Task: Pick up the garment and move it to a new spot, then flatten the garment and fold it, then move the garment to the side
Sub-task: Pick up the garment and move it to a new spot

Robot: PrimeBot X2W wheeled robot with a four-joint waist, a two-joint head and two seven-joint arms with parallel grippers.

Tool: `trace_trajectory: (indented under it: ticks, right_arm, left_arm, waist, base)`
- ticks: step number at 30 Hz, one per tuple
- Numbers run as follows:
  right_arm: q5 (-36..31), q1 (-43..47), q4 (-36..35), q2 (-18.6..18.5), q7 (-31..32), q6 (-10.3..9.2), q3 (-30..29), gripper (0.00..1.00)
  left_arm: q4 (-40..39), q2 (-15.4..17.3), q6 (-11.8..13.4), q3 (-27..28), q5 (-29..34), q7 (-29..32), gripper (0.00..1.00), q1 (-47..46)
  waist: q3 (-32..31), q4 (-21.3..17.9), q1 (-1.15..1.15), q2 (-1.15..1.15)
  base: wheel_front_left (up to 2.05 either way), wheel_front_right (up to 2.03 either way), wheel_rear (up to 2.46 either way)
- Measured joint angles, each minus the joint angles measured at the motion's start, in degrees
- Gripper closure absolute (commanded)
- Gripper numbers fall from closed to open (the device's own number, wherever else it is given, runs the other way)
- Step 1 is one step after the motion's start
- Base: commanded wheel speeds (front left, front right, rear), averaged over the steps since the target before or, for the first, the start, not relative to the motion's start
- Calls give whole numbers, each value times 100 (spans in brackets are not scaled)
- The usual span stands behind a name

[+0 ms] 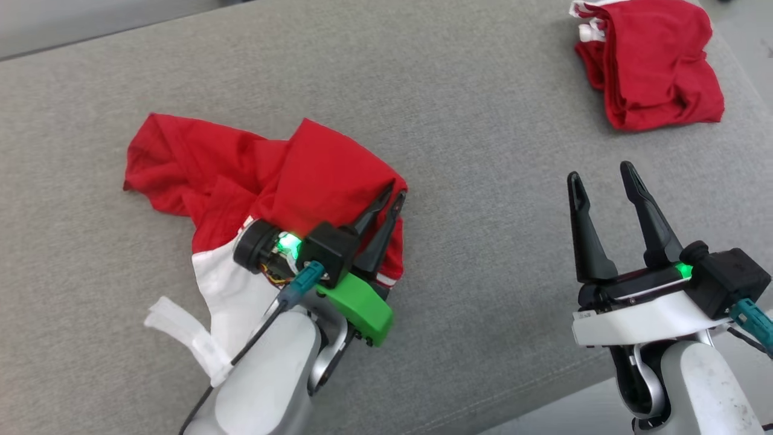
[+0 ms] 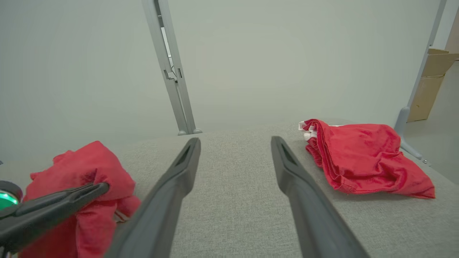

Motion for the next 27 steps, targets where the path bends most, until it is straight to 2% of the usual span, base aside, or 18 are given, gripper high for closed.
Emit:
trace_trajectory:
  ticks: [2, 3, 4, 9, 15, 24, 27]
  right_arm:
    - [8, -67, 66, 21, -48, 0, 22, 0]
    - [9, -76, 105, 33, -79, 0, 27, 0]
    - [9, -76, 140, 37, -89, 0, 15, 0]
    - [-3, -78, 260, 42, -137, 0, -68, 0]
    - [-66, -81, 265, -32, -94, 0, -119, 0]
    - [-160, 135, 113, -152, 225, 0, -219, 0]
    - [-171, 218, 94, -155, 304, 0, -254, 0]
  left_arm:
    - [164, 1, -14, -183, -90, -5, 100, -64]
    - [248, 1, -14, -245, -175, -23, 65, -93]
    - [299, 3, -14, -291, -208, -79, 0, -121]
    - [263, 3, -5, -497, -342, -371, 0, -223]
    - [-343, 5, 283, -302, -447, -606, 0, -171]
    - [-927, 532, 964, 817, -639, -635, 0, 580]
    - [-989, 734, 1092, 1184, -681, -641, 0, 852]
  waist:
    - [118, -139, 0, 0]
    - [179, -211, 0, 0]
    - [238, -271, 0, 0]
    - [417, -365, 0, 0]
    - [338, -207, 0, 0]
    - [-63, 437, 0, 0]
    - [-236, 694, 0, 0]
  base:
    - [0, 0, 0]
    - [0, 0, 0]
    - [0, 0, 0]
    - [0, 0, 0]
    - [0, 0, 0]
    - [0, 0, 0]
    - [0, 0, 0]
